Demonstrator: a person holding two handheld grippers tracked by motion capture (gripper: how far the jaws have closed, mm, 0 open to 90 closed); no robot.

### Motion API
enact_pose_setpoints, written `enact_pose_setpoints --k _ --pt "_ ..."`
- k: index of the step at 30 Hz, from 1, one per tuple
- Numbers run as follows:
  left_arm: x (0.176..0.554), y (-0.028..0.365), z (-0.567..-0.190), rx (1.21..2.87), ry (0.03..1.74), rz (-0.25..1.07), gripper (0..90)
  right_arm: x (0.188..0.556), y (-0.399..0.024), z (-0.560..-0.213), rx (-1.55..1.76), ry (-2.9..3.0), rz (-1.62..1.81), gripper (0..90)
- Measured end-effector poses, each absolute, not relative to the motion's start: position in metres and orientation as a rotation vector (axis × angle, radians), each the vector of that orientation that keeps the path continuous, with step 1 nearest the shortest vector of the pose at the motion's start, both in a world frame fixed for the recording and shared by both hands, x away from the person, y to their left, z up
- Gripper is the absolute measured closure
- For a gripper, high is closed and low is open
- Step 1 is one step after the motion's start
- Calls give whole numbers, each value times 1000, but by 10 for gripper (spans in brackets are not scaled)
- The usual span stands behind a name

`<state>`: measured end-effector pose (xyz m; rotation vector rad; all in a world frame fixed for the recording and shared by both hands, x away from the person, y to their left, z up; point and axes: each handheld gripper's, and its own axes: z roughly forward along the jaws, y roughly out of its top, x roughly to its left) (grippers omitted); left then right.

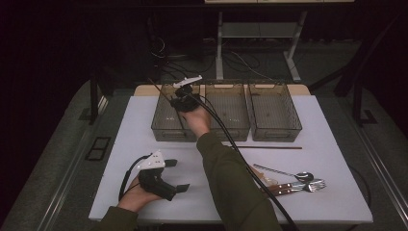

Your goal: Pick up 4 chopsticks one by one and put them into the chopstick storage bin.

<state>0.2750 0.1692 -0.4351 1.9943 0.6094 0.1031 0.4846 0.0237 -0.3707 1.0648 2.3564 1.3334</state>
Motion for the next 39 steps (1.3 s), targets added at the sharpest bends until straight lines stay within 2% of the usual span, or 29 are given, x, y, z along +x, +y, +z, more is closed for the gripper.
enact_pose_setpoints --k 4,7,9,18,29,39 --pt "275 170 -435 1993 611 102 0 486 23 -381 1114 2365 1279 842" --pt "275 169 -435 1994 609 103 0 486 20 -383 1140 2357 1269 681" --pt "275 169 -435 1994 609 104 0 486 20 -383 1138 2364 1252 606" --pt "275 170 -435 2001 604 108 0 481 6 -375 1099 2433 1249 422" --pt "276 169 -437 1999 626 121 0 460 -35 -365 1010 2489 1266 274" --pt "276 167 -438 1997 646 119 0 434 -86 -356 920 2520 1272 224"
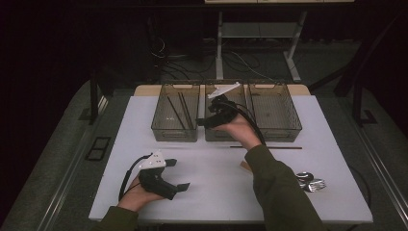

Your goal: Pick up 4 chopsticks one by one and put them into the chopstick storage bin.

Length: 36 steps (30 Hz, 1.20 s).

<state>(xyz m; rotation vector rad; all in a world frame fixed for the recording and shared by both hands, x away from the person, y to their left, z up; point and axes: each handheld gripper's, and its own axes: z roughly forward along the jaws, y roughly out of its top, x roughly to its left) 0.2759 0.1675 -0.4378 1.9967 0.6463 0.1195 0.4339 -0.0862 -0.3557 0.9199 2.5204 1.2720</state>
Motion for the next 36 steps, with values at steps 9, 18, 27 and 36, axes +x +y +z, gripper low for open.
enact_pose_setpoints --k 9,18,27,36 --pt "276 167 -439 2015 641 117 0 413 -129 -354 876 2535 1305 218" --pt "276 167 -439 2023 644 120 0 392 -170 -360 822 2575 1319 216" --pt "276 165 -440 2032 645 125 0 371 -218 -375 798 2630 1330 204" --pt "277 165 -440 2028 645 122 0 357 -262 -387 818 2618 1335 204"
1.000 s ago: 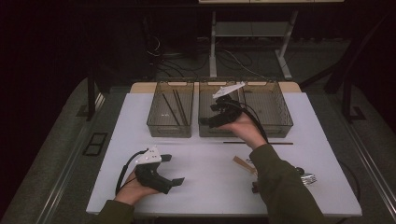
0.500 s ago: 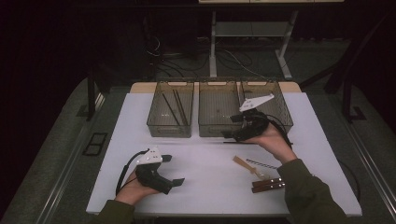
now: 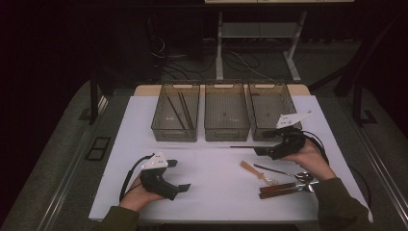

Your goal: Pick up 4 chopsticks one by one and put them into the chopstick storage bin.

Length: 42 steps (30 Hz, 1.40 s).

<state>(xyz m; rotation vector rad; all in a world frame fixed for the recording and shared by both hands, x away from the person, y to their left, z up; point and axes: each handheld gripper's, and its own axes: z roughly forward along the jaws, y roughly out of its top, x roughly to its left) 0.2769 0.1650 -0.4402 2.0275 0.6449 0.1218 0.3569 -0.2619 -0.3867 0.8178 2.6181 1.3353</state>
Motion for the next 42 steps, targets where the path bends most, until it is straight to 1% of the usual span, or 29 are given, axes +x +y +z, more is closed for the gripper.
enact_pose_setpoints --k 10,14,16,17,22,24,28,31,37,42 --pt "280 167 -441 2029 635 133 0 356 -307 -401 906 2552 1330 206" --pt "281 169 -441 2032 634 133 0 357 -318 -404 912 2556 1312 243" --pt "281 169 -441 2032 632 132 0 358 -322 -407 917 2568 1303 294" --pt "281 169 -441 2031 628 132 0 359 -325 -409 918 2572 1294 339" --pt "281 167 -441 2039 622 127 0 366 -328 -420 922 2612 1215 432" --pt "281 167 -441 2040 617 125 0 371 -328 -425 926 2624 1187 492" --pt "281 167 -441 2038 615 121 0 378 -325 -431 931 2617 1151 575" --pt "281 167 -441 2038 614 118 0 382 -325 -434 931 2613 1130 624" --pt "281 167 -442 2031 616 116 0 386 -326 -440 926 2609 1092 689" --pt "281 167 -441 2035 613 115 0 387 -325 -444 924 2623 1061 716"
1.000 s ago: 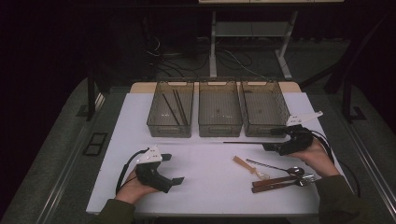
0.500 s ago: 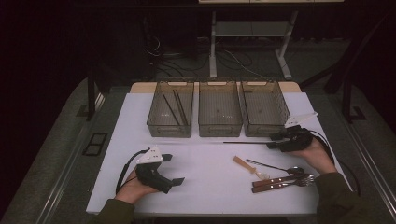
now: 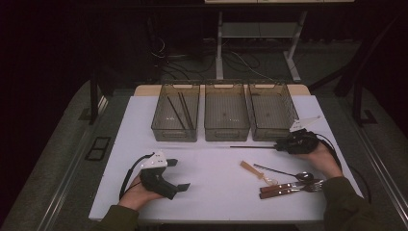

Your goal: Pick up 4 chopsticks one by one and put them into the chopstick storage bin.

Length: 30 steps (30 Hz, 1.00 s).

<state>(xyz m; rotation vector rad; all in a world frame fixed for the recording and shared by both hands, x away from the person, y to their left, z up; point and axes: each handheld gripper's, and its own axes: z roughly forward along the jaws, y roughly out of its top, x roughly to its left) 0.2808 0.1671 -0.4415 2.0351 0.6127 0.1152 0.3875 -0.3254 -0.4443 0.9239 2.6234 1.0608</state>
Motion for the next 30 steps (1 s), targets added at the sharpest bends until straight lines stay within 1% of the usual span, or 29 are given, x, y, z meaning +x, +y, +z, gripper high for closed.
enact_pose_setpoints --k 12,30 --pt "280 167 -441 2037 609 112 0 385 -323 -445 883 2654 1009 807" --pt "278 166 -441 2036 602 107 0 365 -315 -440 821 2769 946 829"
